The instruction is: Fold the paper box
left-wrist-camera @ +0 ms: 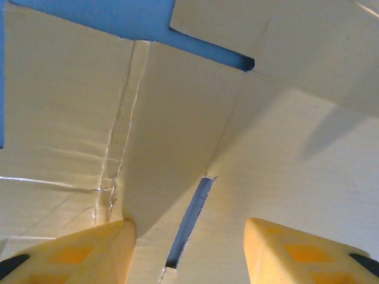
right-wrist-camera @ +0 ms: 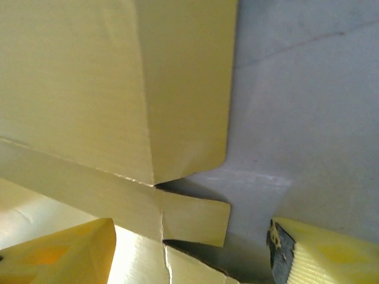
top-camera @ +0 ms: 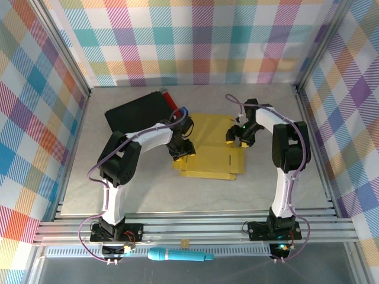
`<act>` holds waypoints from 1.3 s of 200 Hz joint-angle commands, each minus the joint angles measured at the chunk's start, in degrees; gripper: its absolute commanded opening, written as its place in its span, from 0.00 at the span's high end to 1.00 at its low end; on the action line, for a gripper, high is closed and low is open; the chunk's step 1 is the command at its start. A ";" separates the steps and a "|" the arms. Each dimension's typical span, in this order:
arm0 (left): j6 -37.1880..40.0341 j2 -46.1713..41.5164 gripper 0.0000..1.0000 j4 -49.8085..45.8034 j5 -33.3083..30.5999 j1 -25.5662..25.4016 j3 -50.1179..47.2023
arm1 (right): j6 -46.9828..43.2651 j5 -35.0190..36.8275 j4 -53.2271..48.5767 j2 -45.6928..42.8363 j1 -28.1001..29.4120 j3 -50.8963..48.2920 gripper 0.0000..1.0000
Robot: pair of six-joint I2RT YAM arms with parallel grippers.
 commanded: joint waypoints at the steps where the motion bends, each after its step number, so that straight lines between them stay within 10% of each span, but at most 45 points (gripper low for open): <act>1: 3.30 3.08 0.48 -4.47 -4.22 2.23 0.49 | -2.13 -3.87 -4.26 -0.08 3.93 -2.20 0.33; 178: 3.26 10.82 0.48 -2.34 -1.86 5.09 8.37 | -0.08 -20.93 -8.96 -9.50 6.02 -16.08 0.56; 260: 1.47 10.35 0.48 -1.00 -0.73 4.47 9.54 | 4.67 -27.94 -4.15 -11.33 6.04 -18.40 0.97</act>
